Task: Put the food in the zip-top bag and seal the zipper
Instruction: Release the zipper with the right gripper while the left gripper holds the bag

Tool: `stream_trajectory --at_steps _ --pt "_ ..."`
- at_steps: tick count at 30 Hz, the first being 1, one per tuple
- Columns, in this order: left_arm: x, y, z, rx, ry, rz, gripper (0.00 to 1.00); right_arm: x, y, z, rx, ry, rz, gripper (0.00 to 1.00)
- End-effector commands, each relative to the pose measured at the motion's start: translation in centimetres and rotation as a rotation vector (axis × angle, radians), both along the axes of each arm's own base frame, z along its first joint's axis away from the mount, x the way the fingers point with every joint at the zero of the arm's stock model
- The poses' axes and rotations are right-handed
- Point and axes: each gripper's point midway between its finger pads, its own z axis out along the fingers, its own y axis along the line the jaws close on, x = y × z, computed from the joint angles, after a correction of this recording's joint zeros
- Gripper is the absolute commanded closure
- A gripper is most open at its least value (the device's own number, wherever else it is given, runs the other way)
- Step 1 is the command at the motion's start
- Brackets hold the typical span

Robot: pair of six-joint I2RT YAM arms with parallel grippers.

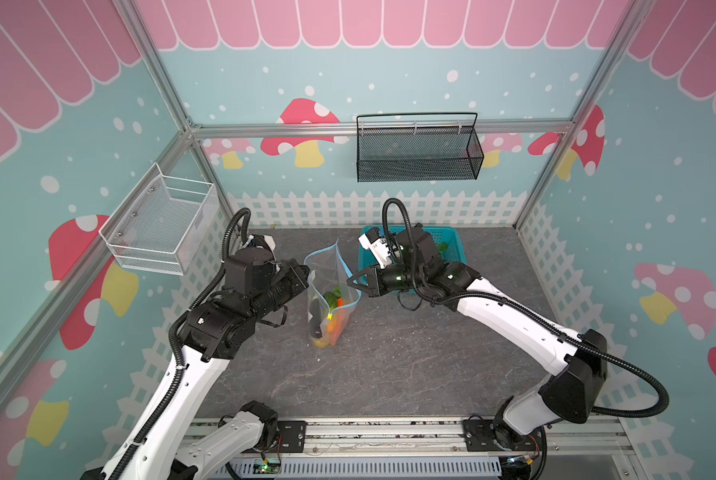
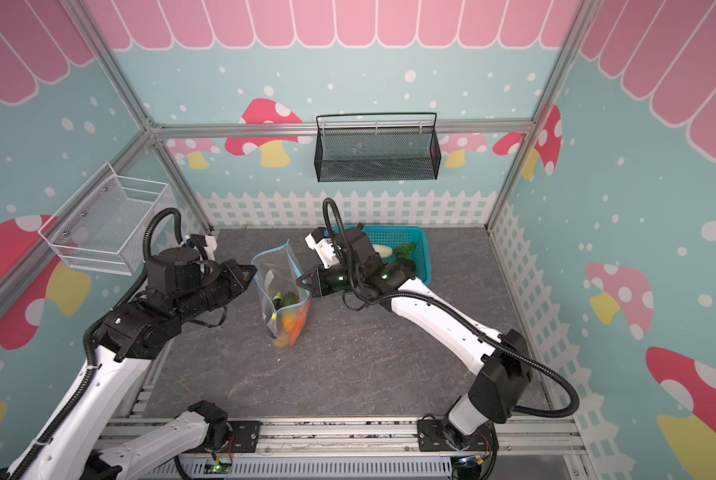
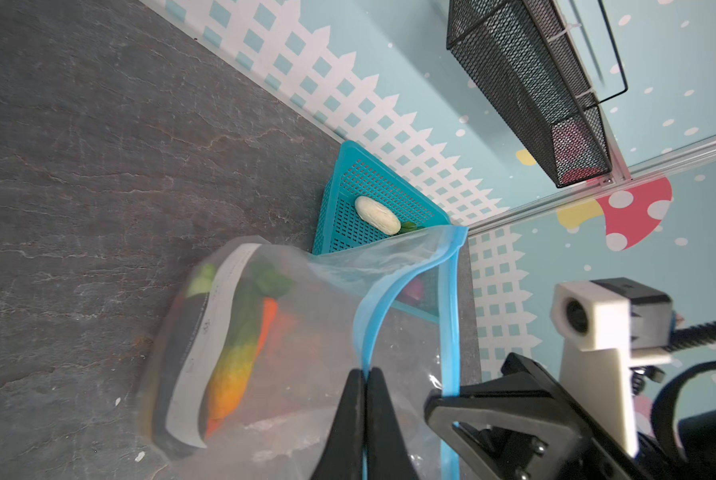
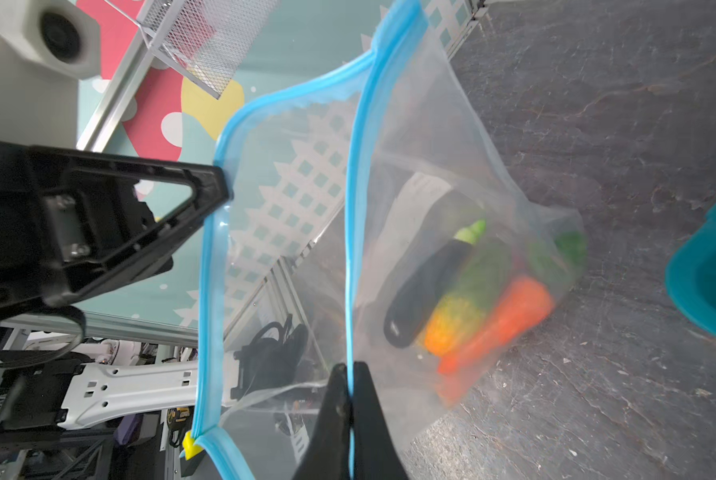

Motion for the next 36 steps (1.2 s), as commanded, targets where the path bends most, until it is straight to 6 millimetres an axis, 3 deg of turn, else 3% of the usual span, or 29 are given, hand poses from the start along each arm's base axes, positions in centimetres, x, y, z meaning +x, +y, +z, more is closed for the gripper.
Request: stream_trajectory --at_steps 1,6,10,15,20,24,31,36 --pt "0.6 -2.8 -1.1 0.003 0.018 -0.089 1.0 1.1 -1.1 -1.0 0.029 0.019 -0.038 0.95" --pt "1.3 -6.9 -3.3 0.02 0.046 -0.172 1.0 2.4 -3.8 -3.4 -0.002 0.037 -0.106 0.92" --pt "1.9 -8.7 -5.5 0.008 0.09 -0.206 1.0 2.7 -5.7 -4.4 -0.018 0.045 -0.144 0.87" --pt "2.2 -10.9 -7.6 0.001 0.122 -0.246 1.0 2.8 -8.2 -5.2 -0.053 0.045 -0.198 0.66" --pt "2.0 -13.8 -9.0 -0.057 0.144 -0.367 0.97 4.4 -12.5 -6.1 -0.15 -0.026 -0.287 0.51" --pt "2.1 -14.2 -10.1 -0.052 0.167 -0.379 0.97 7.4 -15.4 -7.4 -0.306 -0.091 -0.365 0.47" --pt "1.7 -14.1 -12.4 -0.006 0.212 -0.364 1.0 12.4 -22.6 -11.4 -0.709 -0.112 -0.54 0.32" --pt "1.5 -14.4 -12.8 0.01 0.235 -0.385 1.0 14.7 -25.3 -14.0 -0.852 -0.033 -0.559 0.28"
